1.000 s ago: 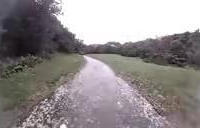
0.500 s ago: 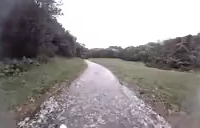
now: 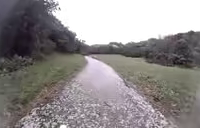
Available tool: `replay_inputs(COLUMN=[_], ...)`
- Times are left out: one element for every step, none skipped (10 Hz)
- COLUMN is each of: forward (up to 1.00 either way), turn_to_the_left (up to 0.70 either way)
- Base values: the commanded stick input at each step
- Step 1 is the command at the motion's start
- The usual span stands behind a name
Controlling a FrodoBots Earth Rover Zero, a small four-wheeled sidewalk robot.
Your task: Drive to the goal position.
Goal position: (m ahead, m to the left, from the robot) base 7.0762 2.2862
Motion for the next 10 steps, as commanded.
replay_inputs(forward=[1.00, 1.00, 1.00, 1.00, 1.00, 1.00, 1.00, 1.00, 1.00, 1.00], turn_to_the_left=[0.00, 0.00, 0.00, 0.00, 0.00, 0.00, 0.00, 0.00, 0.00, 0.00])
